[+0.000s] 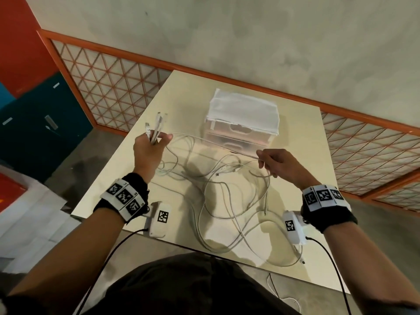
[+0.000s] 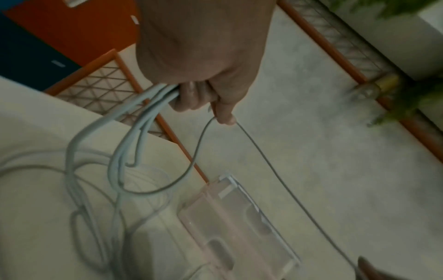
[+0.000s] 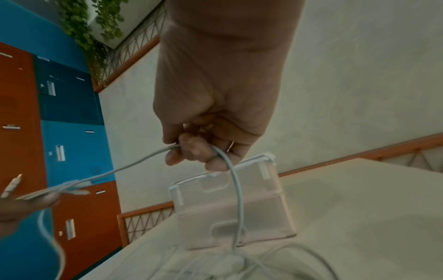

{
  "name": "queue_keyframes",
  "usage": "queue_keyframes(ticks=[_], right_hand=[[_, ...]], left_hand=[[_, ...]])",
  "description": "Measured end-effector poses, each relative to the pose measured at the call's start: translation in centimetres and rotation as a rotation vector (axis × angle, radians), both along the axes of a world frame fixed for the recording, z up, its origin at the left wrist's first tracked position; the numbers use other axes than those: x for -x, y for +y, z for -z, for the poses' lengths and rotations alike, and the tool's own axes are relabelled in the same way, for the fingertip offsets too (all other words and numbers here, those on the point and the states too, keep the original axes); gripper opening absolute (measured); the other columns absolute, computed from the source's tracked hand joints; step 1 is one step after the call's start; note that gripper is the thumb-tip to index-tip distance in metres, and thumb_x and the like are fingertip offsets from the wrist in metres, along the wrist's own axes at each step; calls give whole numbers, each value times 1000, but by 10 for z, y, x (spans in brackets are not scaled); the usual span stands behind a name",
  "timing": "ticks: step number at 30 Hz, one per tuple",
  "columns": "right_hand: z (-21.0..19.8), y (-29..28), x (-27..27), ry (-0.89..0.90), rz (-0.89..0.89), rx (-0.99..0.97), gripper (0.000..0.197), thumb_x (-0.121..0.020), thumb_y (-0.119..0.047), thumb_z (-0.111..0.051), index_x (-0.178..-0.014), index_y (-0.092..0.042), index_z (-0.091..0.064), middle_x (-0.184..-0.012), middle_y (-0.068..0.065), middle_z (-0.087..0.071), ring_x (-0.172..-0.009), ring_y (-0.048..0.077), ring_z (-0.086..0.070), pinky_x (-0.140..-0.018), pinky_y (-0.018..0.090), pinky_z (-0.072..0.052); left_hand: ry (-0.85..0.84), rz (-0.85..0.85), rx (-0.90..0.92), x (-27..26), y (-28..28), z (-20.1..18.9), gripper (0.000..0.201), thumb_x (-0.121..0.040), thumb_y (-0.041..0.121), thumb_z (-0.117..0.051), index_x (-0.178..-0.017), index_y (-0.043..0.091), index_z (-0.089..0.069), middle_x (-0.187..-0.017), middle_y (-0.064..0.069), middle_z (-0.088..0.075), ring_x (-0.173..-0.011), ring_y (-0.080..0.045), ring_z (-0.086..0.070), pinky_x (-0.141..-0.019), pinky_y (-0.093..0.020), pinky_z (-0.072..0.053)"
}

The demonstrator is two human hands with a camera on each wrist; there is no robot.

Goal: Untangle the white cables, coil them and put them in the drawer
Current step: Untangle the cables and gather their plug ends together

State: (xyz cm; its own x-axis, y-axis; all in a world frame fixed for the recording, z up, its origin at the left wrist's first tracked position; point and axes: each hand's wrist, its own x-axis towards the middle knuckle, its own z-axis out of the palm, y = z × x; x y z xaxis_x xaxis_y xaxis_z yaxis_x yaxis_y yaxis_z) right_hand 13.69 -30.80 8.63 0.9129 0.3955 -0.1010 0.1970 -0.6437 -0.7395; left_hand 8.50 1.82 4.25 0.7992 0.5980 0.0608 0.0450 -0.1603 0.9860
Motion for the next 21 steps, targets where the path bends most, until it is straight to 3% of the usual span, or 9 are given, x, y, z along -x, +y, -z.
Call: queue_keyframes(ticks=[2,4,7,10,11,13,15,18,21], right_hand=[[-4,-2,0,-92,23,17,40,-94,-40,-51,-66,-13,-62,-52,5,-39,-48,18,-35,-52,26,-31],[-14,0,0,-182,46,-33,36,-93,-36,-55,-66,-14,-64,-47,-6,-37,-47,14,-29,-49,25,-26],[-31,9,0,-259,26,-14,32,-91,-33,-59,-67,-14,-67,-40,-7,-38,-41,9,-27,-44,15,-23],[-42,25,4,-225,-85,68,31,-91,-32,-61,-69,-11,-69,-39,-12,-44,-40,9,-30,-44,16,-24],[-45,32,7,-205,-124,73,31,-91,-32,-60,-70,-11,-69,-40,-13,-46,-40,8,-31,-45,16,-25],[-50,46,12,-179,-190,51,33,-93,-34,-57,-70,-13,-70,-43,-8,-42,-42,8,-31,-47,18,-27],[-55,59,16,-187,-236,20,34,-94,-35,-54,-70,-15,-69,-48,-3,-38,-44,9,-30,-48,19,-28],[-64,68,17,-262,-250,-13,36,-96,-34,-51,-72,-11,-67,-52,2,-48,-48,11,-37,-51,22,-32],[-61,59,13,-245,-205,-21,37,-97,-32,-50,-71,-8,-63,-47,-7,-47,-46,8,-37,-50,18,-33]], left_hand=[[46,-10,-66,0,-7,7,13,-81,21,-74,-76,12,-66,-52,8,-50,-45,0,-43,-57,-24,-34],[100,-6,-64,0,-13,10,12,-80,17,-74,-84,7,-70,-58,0,-53,-44,-1,-44,-54,-19,-35],[82,79,-14,0,-20,2,20,-79,21,-77,-93,9,-71,-63,0,-55,-44,1,-43,-53,-16,-36],[-54,162,34,4,-34,-20,18,-84,29,-72,-74,14,-68,-56,-1,-33,-47,-6,-27,-48,-24,-26],[-85,230,69,4,-40,-25,20,-86,30,-69,-77,12,-70,-56,-1,-27,-45,-6,-22,-46,-24,-21],[-92,442,145,5,-51,-34,24,-92,29,-61,-106,12,-71,-55,4,-23,-41,-5,-18,-42,-20,-17],[6,678,162,6,-59,-39,29,-96,30,-53,-119,16,-65,-51,10,-23,-39,-4,-17,-37,-18,-17],[149,950,111,13,-66,-38,31,-99,36,-43,-98,15,-66,-51,8,-20,-40,-7,-15,-38,-18,-15],[137,915,157,17,-61,-34,31,-97,38,-42,-77,16,-53,-46,11,-24,-36,-4,-17,-36,-13,-18]])
